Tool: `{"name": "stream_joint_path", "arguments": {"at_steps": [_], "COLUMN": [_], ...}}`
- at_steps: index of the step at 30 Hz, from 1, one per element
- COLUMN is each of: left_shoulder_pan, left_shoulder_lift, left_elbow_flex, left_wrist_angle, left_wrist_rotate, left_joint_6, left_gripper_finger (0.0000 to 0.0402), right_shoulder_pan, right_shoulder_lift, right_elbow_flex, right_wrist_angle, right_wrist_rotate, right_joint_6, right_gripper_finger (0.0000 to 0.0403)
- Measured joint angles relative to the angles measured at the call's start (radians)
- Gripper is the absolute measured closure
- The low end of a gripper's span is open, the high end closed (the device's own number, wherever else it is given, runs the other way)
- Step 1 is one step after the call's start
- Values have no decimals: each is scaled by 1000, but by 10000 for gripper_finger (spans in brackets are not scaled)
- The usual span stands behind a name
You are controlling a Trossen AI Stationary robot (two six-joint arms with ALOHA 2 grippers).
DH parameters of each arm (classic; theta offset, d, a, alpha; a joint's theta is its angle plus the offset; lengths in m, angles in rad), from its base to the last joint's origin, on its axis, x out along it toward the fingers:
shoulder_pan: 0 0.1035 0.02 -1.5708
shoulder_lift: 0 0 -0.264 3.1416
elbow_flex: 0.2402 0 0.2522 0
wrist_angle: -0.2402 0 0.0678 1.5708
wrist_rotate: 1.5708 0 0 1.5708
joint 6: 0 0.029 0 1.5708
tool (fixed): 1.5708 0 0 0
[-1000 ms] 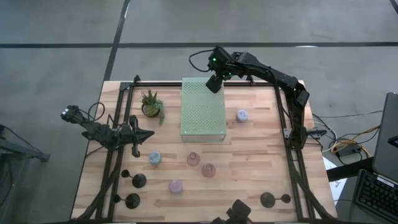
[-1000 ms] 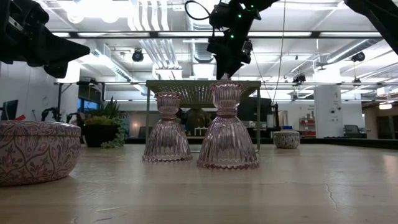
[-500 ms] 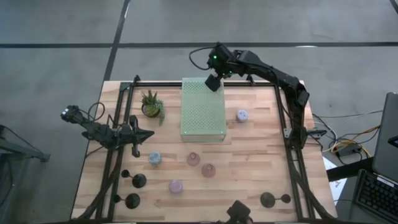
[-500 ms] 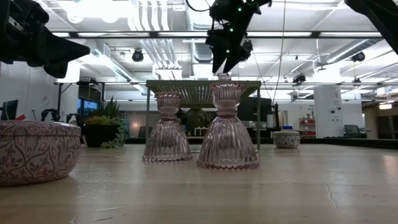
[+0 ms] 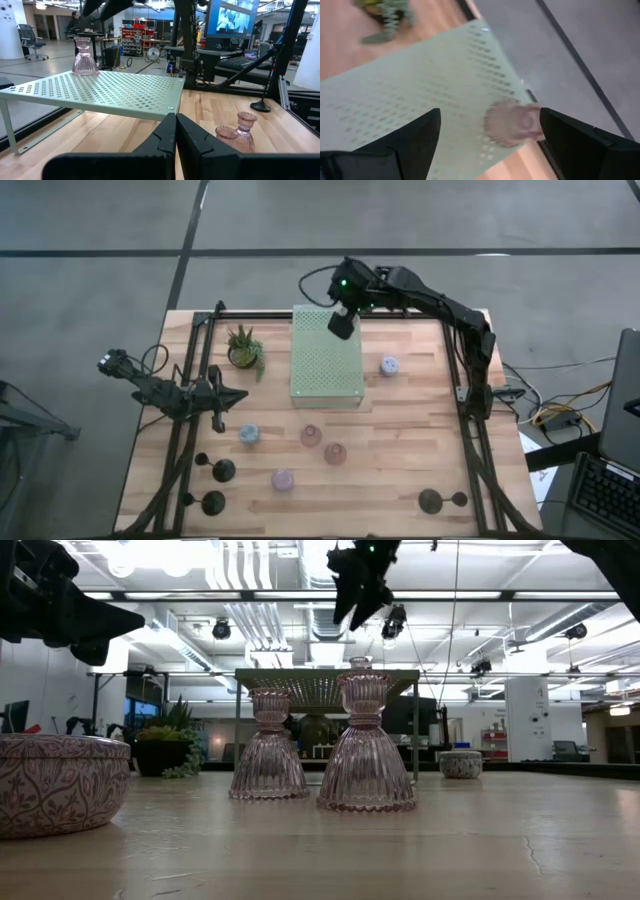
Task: Pick & Place candle stick holders
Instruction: Put the bottom pink glass candle holder on the shelf aligned with the other pink glass candle holder
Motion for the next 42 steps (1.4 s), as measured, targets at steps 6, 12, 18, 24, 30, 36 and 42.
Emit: {"name": "stream_joint_path", "arguments": {"at_steps": [6, 12, 18, 24, 30, 36, 42], "left_shoulder_pan": [0, 0, 0, 0, 0, 0, 0], "left_shoulder_lift": [0, 0, 0, 0, 0, 0, 0], "left_elbow_flex": [0, 0, 0, 0, 0, 0, 0], "left_wrist_angle": [0, 0, 0, 0, 0, 0, 0], "left_wrist_rotate": [0, 0, 0, 0, 0, 0, 0], "left_joint_6": [0, 0, 0, 0, 0, 0, 0], "left_gripper_finger": [388, 388, 388, 388, 388, 388, 388], "right_shoulder_pan": [121, 276, 422, 529, 608, 662, 672], "right_shoulder_lift": [0, 0, 0, 0, 0, 0, 0], "right_elbow_flex": [11, -4, -38, -113, -202, -294, -398], "right_wrist_angle": [-40, -46, -49, -37, -14, 89, 177], "right_wrist_rotate": [-4, -8, -8, -8, -8, -8, -65], "right_joint_6": [-28, -33, -26, 29, 88, 103, 136], "right_gripper_finger": [78, 80, 73, 80, 84, 74, 69]}}
